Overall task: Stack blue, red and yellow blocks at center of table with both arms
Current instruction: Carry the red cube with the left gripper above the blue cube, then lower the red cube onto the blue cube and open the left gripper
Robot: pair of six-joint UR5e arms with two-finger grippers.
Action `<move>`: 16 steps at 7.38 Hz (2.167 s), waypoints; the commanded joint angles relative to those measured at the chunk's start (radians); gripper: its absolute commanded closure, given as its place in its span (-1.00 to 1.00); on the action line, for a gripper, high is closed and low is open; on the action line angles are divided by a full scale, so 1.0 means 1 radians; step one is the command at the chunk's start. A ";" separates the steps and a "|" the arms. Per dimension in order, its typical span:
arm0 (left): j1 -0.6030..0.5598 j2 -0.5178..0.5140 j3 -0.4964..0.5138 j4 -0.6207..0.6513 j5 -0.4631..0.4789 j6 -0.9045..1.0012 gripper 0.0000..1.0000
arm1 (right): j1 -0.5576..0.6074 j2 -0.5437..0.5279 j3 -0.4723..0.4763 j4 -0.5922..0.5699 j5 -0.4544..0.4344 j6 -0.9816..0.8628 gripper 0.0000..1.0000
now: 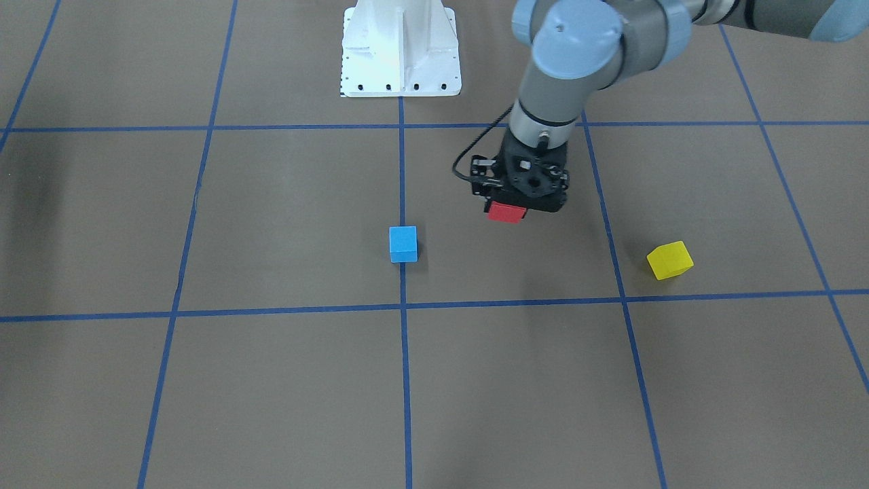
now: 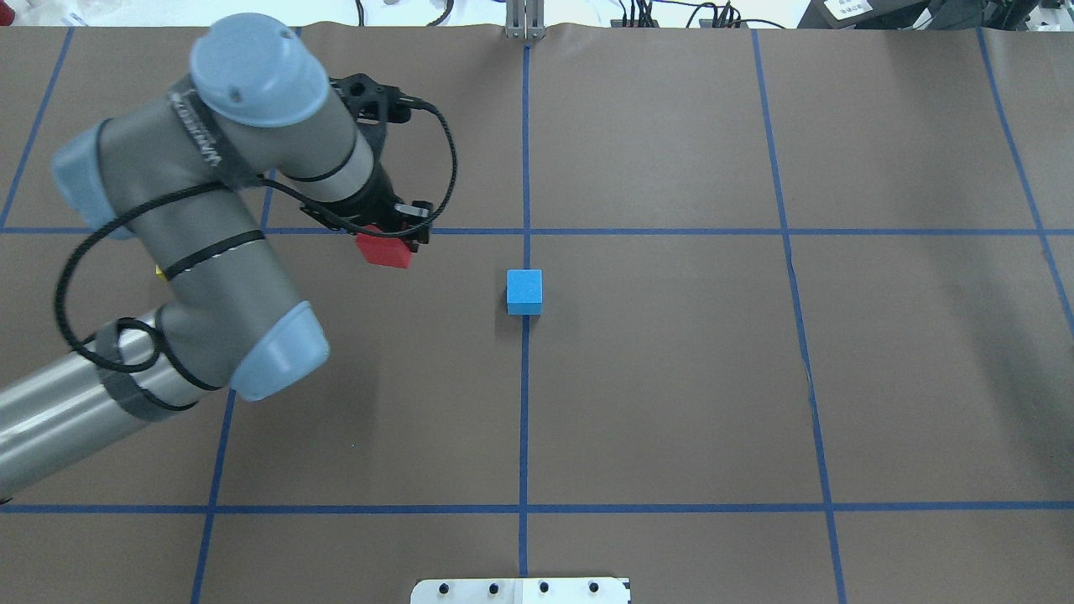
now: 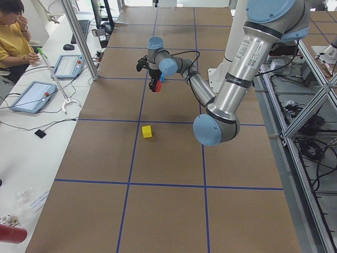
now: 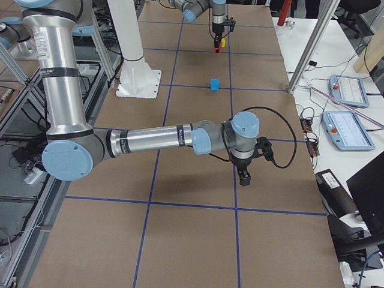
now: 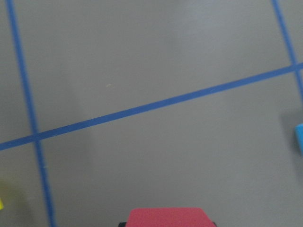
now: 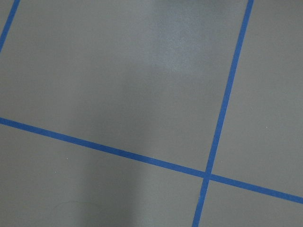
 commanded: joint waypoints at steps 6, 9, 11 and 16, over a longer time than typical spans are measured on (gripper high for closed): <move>0.111 -0.243 0.340 -0.086 0.103 -0.153 1.00 | 0.012 -0.002 -0.011 -0.001 0.001 -0.001 -1.00; 0.134 -0.245 0.379 -0.117 0.116 -0.147 1.00 | 0.013 -0.002 -0.011 -0.001 0.001 0.001 -1.00; 0.142 -0.246 0.390 -0.117 0.138 -0.146 1.00 | 0.013 -0.002 -0.011 -0.001 0.001 0.002 -1.00; 0.151 -0.243 0.393 -0.118 0.139 -0.120 0.98 | 0.013 -0.002 -0.011 -0.001 0.000 0.004 -1.00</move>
